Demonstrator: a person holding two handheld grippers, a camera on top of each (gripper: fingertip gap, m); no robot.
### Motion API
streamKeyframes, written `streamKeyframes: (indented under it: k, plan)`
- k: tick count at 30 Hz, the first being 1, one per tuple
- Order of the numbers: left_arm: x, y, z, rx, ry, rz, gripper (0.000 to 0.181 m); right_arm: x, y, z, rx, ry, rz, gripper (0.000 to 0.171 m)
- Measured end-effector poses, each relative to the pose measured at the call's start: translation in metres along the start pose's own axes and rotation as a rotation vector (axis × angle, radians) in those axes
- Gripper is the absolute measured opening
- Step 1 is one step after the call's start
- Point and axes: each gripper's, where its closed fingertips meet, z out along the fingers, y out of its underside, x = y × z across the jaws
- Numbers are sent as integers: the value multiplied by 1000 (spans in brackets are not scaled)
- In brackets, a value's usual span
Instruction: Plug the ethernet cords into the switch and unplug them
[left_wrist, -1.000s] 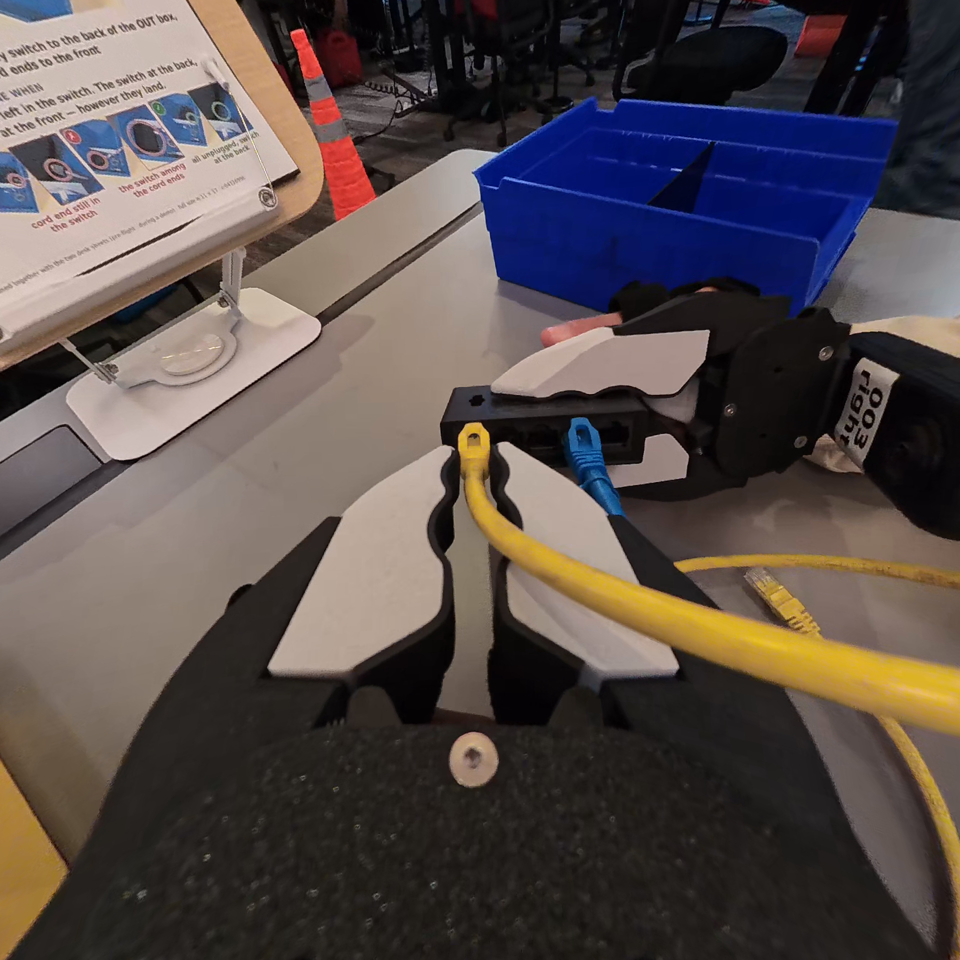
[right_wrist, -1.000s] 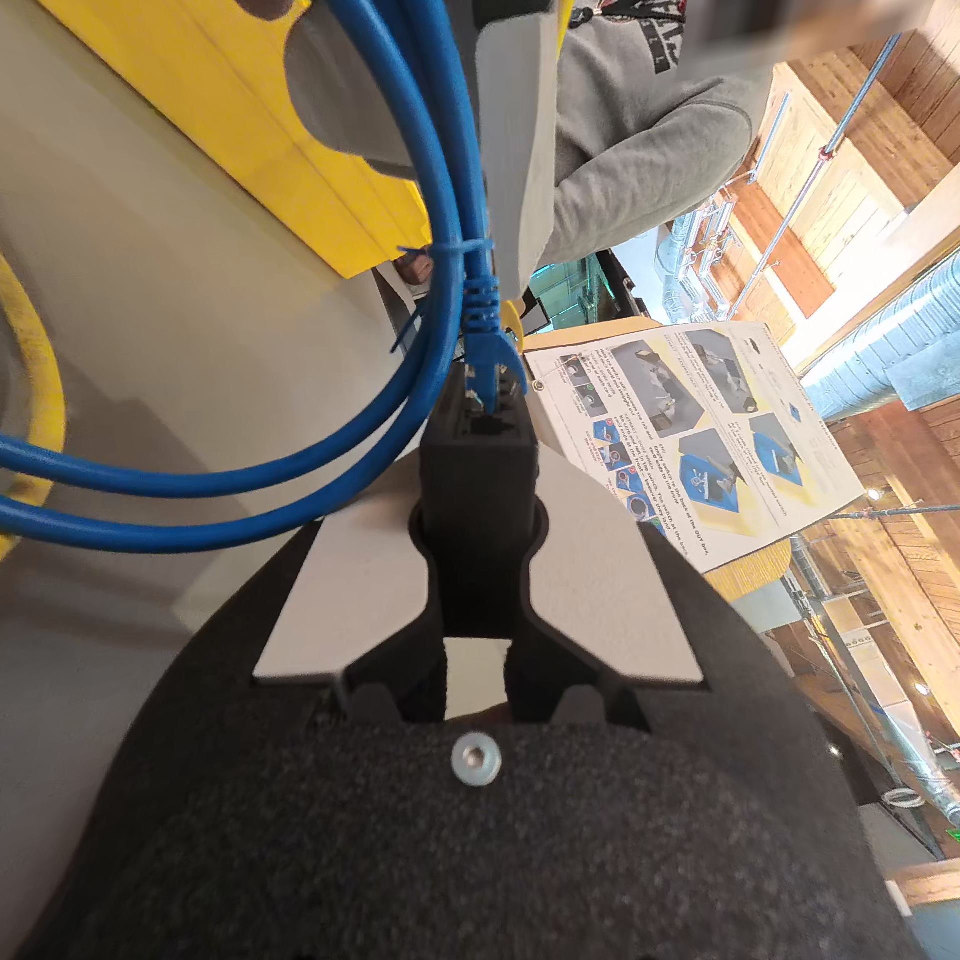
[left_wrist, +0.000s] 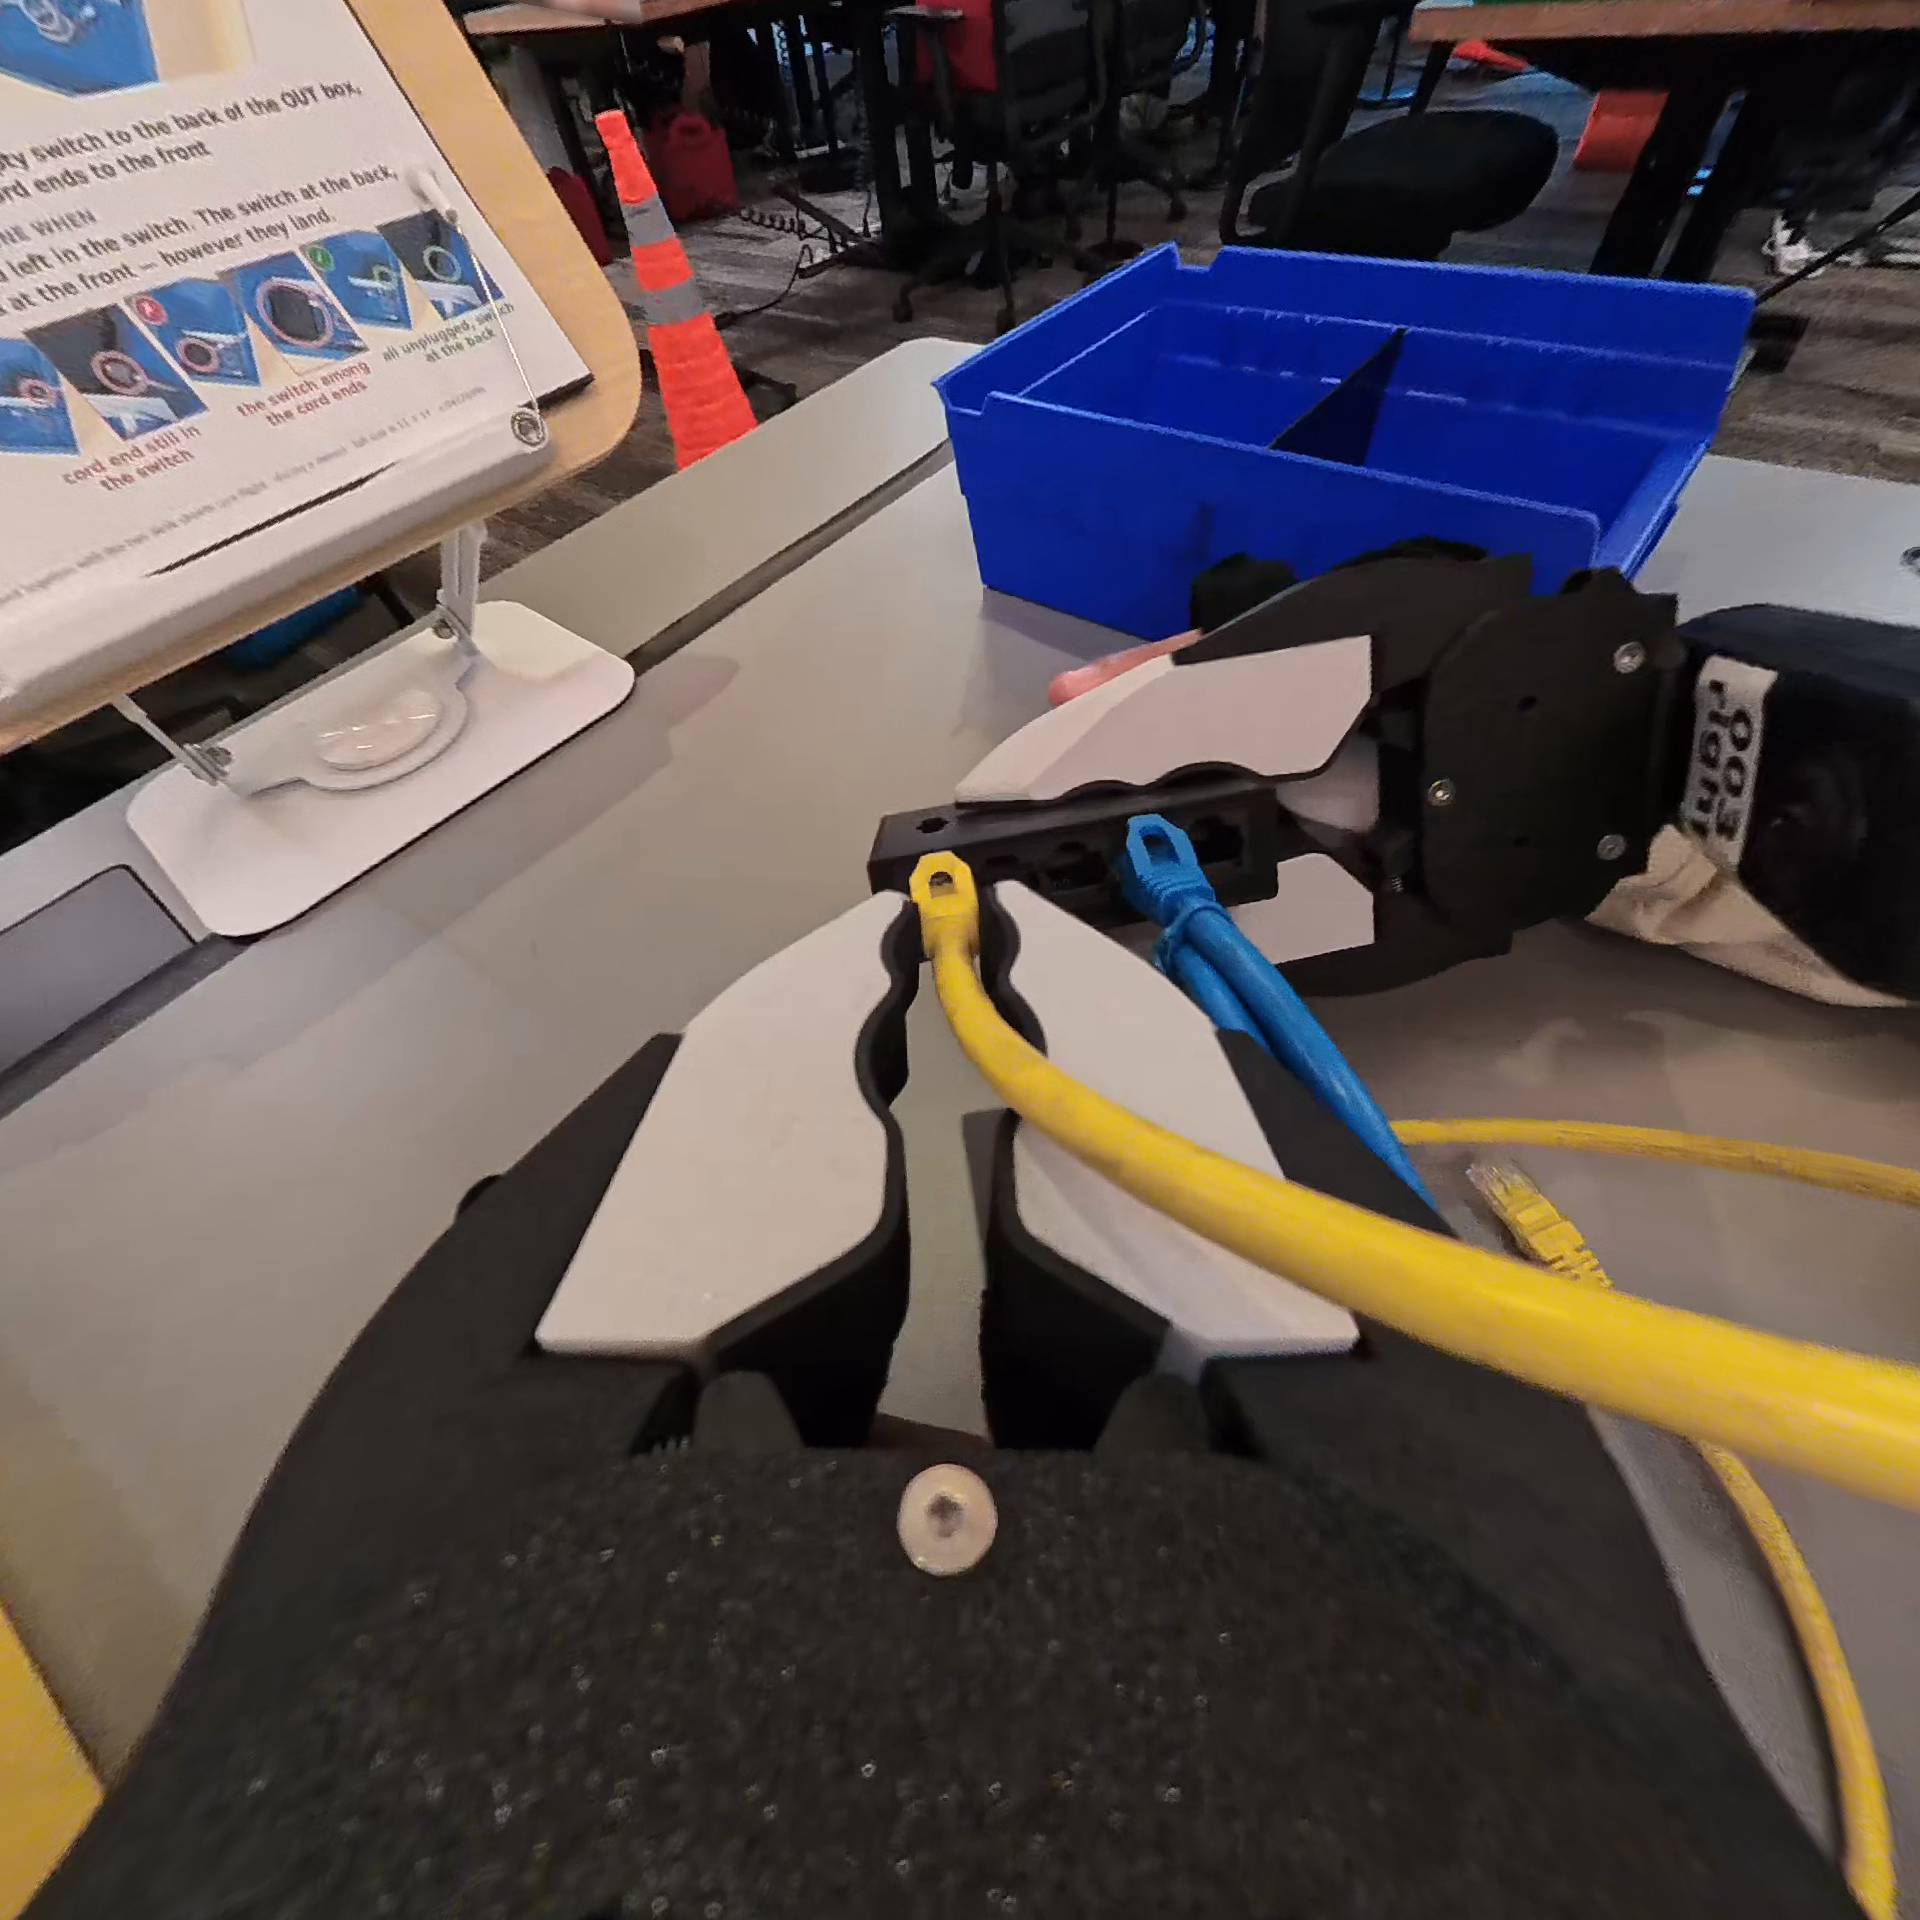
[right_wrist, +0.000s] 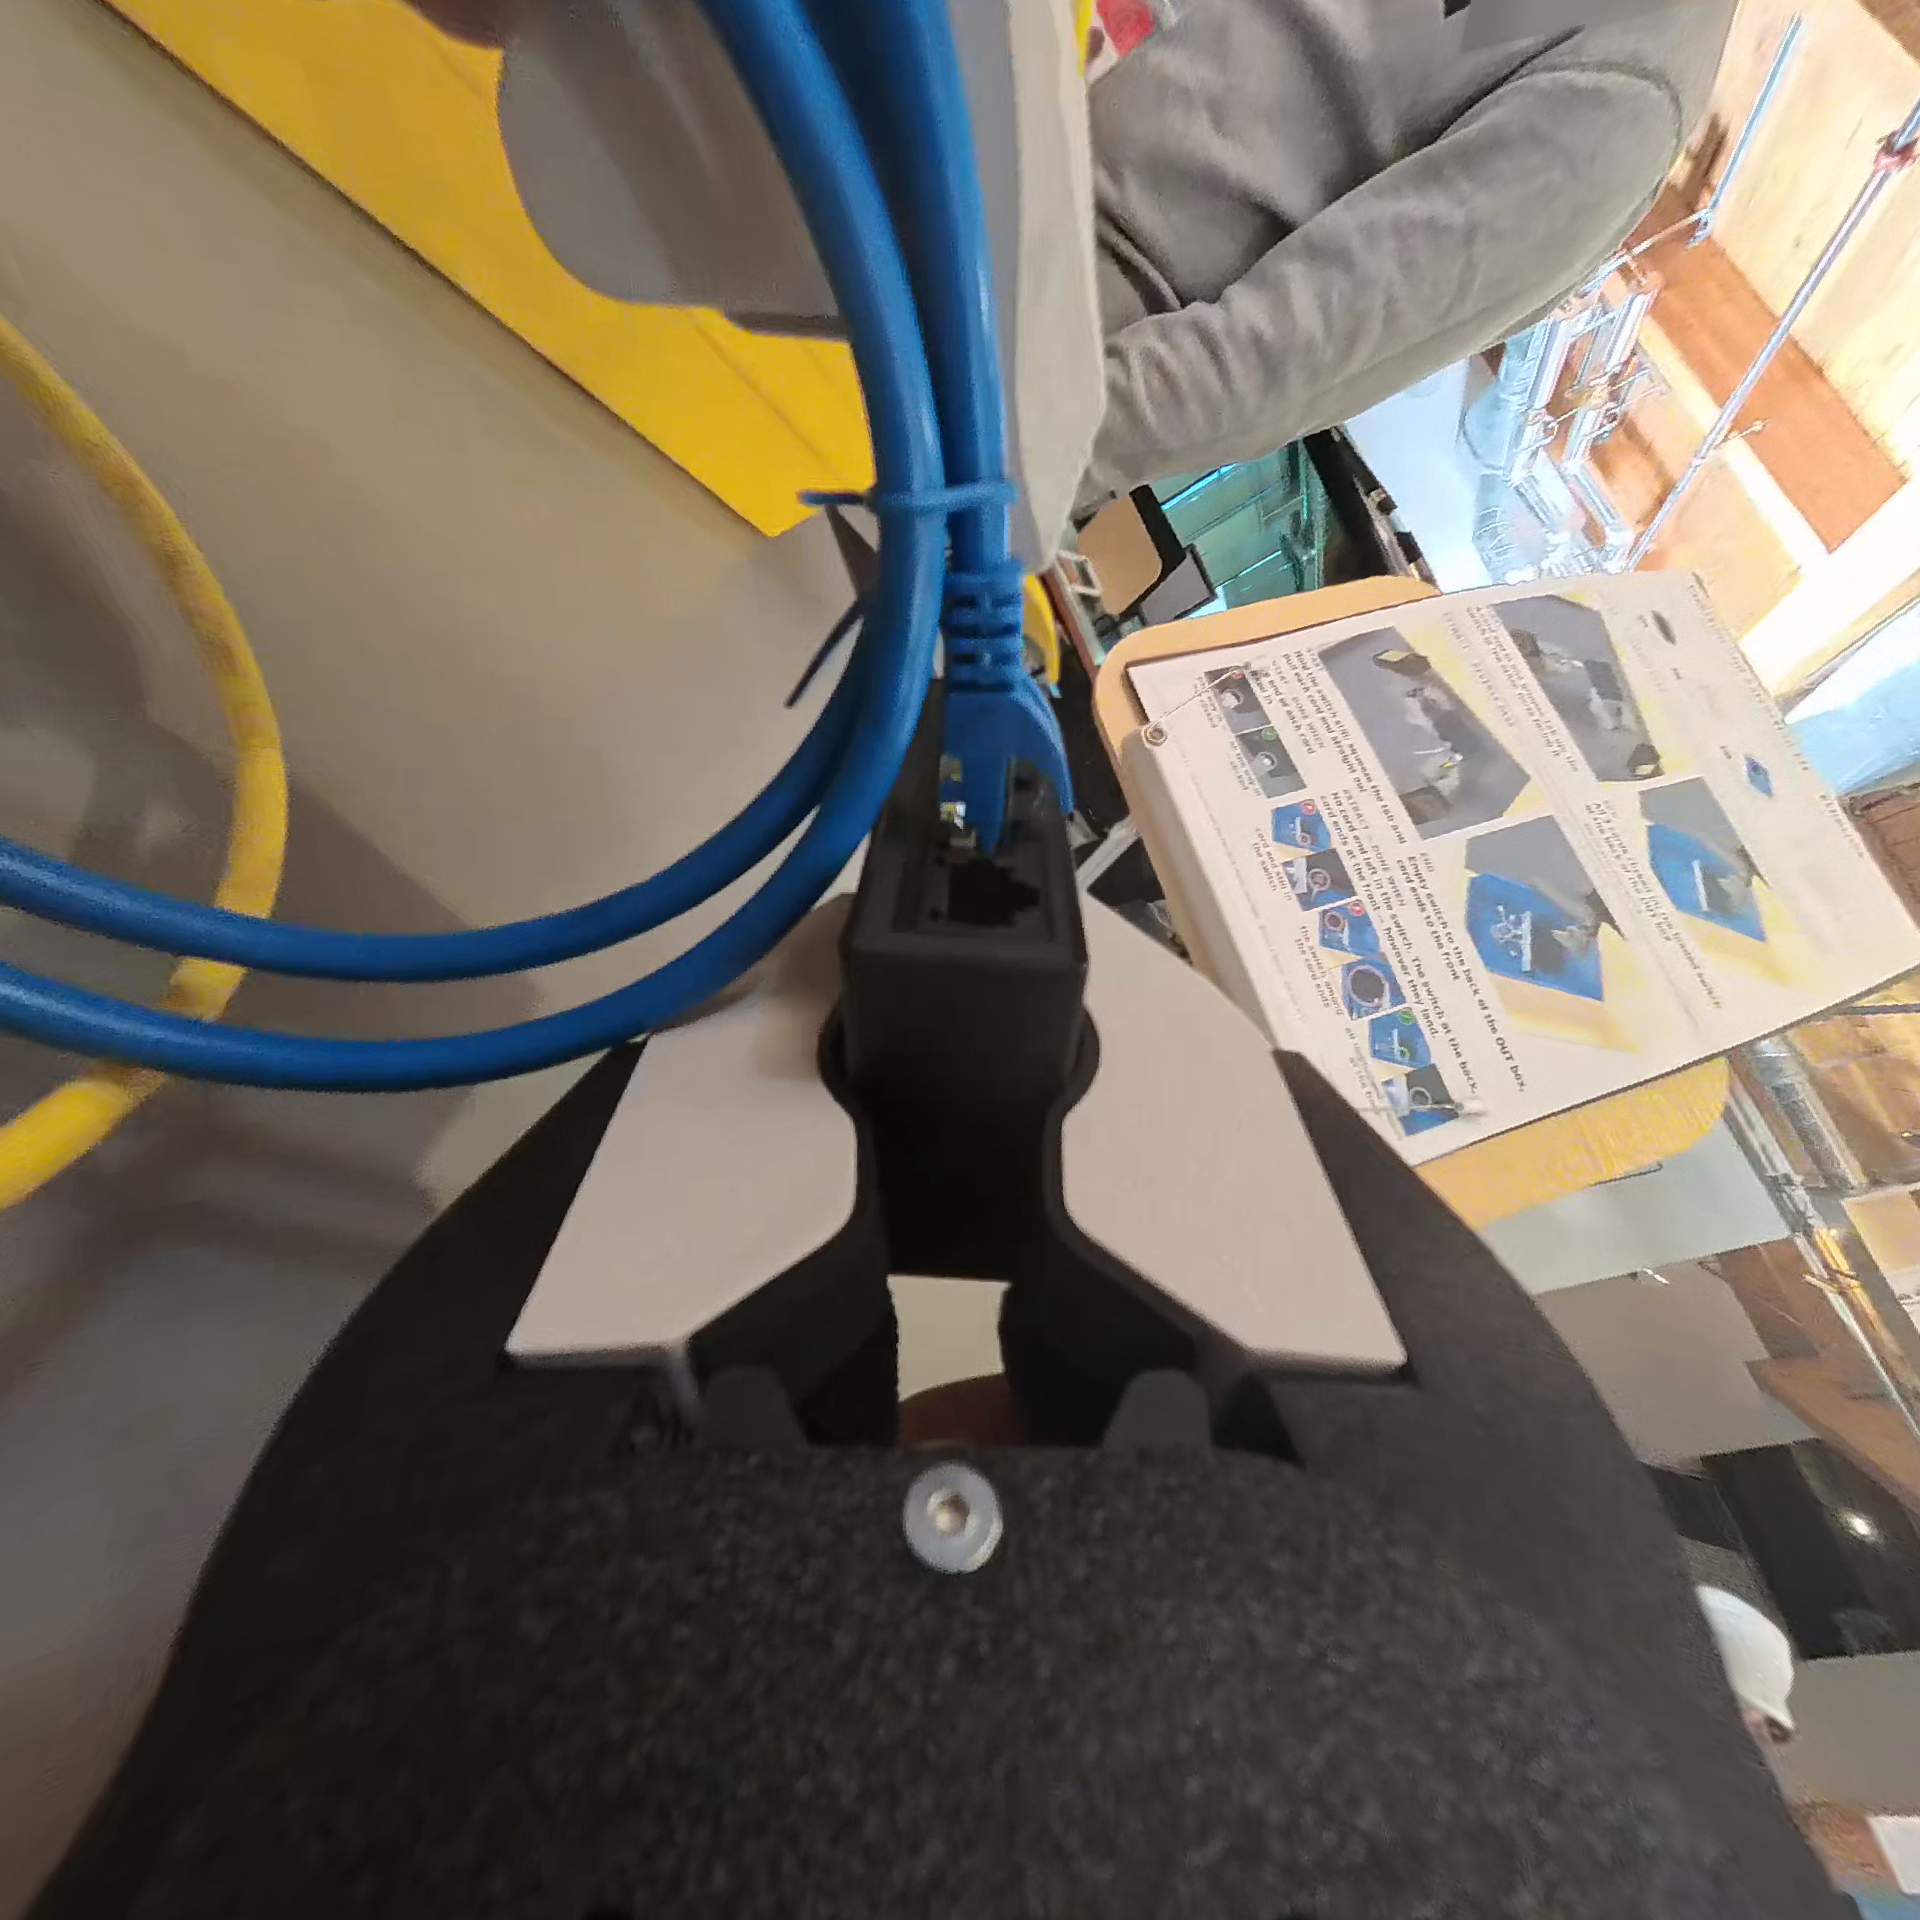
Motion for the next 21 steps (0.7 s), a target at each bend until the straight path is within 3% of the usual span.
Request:
streamKeyframes:
  k: [15, 21]
  plan:
    - [1, -10, -2, 65, 7, -43, 11, 1, -16, -8, 67, -17, 80, 27]
    - [-2, 1, 3, 38, -5, -66, 11, -6, -14, -6, 50, -39, 60, 27]
